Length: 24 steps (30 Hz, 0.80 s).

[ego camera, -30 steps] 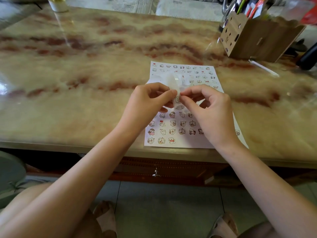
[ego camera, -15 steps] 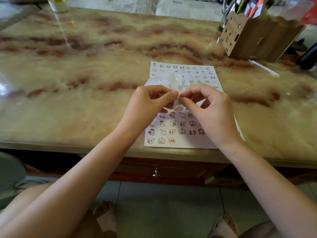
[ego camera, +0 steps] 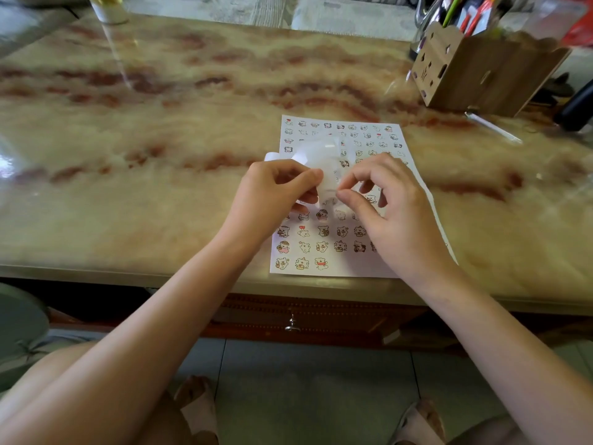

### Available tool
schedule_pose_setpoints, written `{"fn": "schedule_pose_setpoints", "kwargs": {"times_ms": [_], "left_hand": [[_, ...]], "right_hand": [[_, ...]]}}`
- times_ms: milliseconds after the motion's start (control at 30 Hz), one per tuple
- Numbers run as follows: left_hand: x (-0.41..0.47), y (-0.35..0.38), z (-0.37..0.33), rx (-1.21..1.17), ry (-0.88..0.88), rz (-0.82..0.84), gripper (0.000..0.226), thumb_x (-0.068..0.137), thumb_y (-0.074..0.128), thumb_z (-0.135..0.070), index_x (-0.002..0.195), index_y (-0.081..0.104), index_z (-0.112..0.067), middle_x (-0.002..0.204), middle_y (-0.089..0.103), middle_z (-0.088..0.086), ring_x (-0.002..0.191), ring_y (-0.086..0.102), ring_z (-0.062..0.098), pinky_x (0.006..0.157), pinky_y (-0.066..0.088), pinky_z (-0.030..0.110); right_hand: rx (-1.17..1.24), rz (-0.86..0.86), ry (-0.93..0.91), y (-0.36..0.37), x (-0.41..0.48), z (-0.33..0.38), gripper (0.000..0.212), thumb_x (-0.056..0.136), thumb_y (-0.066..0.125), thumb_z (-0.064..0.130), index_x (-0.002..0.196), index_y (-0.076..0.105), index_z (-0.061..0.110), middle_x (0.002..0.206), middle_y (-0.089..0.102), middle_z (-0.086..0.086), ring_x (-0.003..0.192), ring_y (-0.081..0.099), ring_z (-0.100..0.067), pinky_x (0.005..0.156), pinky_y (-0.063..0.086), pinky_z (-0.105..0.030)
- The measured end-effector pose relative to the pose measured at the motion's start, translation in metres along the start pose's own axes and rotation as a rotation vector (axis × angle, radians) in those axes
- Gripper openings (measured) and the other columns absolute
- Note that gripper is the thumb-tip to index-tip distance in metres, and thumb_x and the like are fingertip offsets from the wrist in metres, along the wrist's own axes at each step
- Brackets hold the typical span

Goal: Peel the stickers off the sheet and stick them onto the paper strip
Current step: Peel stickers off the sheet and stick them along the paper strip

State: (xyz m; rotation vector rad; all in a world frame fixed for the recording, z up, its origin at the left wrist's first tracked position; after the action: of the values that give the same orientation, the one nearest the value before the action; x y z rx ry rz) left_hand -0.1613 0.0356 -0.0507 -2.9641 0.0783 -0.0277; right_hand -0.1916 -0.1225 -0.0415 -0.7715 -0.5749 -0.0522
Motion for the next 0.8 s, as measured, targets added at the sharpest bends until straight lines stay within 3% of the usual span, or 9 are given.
{"fn": "schedule_pose_setpoints", "kwargs": {"times_ms": [100, 267, 433, 533, 633, 800], "left_hand": [[0.002, -0.002, 0.002, 0.013, 0.008, -0.027, 0.015, 0.09, 0.064, -0.018, 0.08, 0.072, -0.01, 0.071, 0.071, 0.002, 0.068, 0.067, 0.01, 0.067, 0.057, 0.027], [0.002, -0.001, 0.005, 0.063, 0.011, -0.036, 0.018, 0.091, 0.063, -0.021, 0.078, 0.072, -0.012, 0.069, 0.07, 0.001, 0.066, 0.066, 0.008, 0.061, 0.053, 0.022], [0.004, 0.001, 0.008, 0.11, -0.013, -0.015, 0.02, 0.091, 0.064, -0.023, 0.078, 0.071, -0.009, 0.07, 0.07, 0.001, 0.069, 0.068, 0.012, 0.057, 0.05, 0.015], [0.005, 0.002, 0.009, 0.124, -0.013, -0.018, 0.02, 0.09, 0.064, -0.024, 0.077, 0.071, -0.01, 0.07, 0.071, 0.001, 0.076, 0.071, 0.02, 0.062, 0.052, 0.018], [0.005, 0.002, 0.009, 0.126, -0.013, -0.017, 0.02, 0.09, 0.064, -0.024, 0.077, 0.071, -0.01, 0.071, 0.072, 0.001, 0.08, 0.071, 0.022, 0.068, 0.054, 0.023], [0.006, 0.002, 0.01, 0.12, -0.015, -0.02, 0.02, 0.09, 0.064, -0.023, 0.076, 0.071, -0.011, 0.07, 0.071, 0.001, 0.08, 0.071, 0.023, 0.068, 0.054, 0.023]], "right_hand": [[0.24, 0.007, 0.134, -0.013, 0.0, 0.005, 0.002, 0.088, 0.067, 0.014, 0.088, 0.065, 0.015, 0.085, 0.065, 0.005, 0.077, 0.058, -0.009, 0.064, 0.044, -0.022], [0.508, 0.16, 0.475, -0.025, -0.002, 0.003, 0.007, 0.08, 0.072, 0.007, 0.079, 0.069, 0.012, 0.061, 0.066, 0.006, 0.051, 0.056, -0.003, 0.046, 0.039, -0.008], [0.433, 0.406, 0.681, -0.019, -0.011, 0.0, 0.003, 0.075, 0.076, 0.009, 0.075, 0.073, 0.008, 0.054, 0.064, 0.004, 0.042, 0.049, -0.002, 0.042, 0.037, -0.007], [0.391, 0.44, 0.734, -0.014, -0.016, 0.0, 0.005, 0.075, 0.078, 0.011, 0.073, 0.073, 0.01, 0.055, 0.063, 0.003, 0.046, 0.05, -0.003, 0.052, 0.049, -0.016], [0.374, 0.46, 0.757, -0.011, -0.018, 0.002, 0.006, 0.074, 0.079, 0.01, 0.075, 0.073, 0.006, 0.059, 0.064, -0.001, 0.052, 0.051, -0.01, 0.06, 0.051, -0.026], [0.358, 0.485, 0.759, -0.013, -0.018, 0.004, 0.006, 0.074, 0.078, 0.009, 0.074, 0.073, 0.006, 0.057, 0.063, 0.003, 0.052, 0.052, -0.008, 0.057, 0.05, -0.021]]}}
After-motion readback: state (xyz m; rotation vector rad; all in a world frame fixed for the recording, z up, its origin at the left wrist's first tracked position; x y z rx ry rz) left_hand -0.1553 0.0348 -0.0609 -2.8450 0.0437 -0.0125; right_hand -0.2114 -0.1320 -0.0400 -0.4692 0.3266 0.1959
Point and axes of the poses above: each hand's wrist, its own x-axis towards the middle knuckle, its own y-axis out of the palm, z = x × y, the point moved 2 cm from there along x, towards the middle knuckle
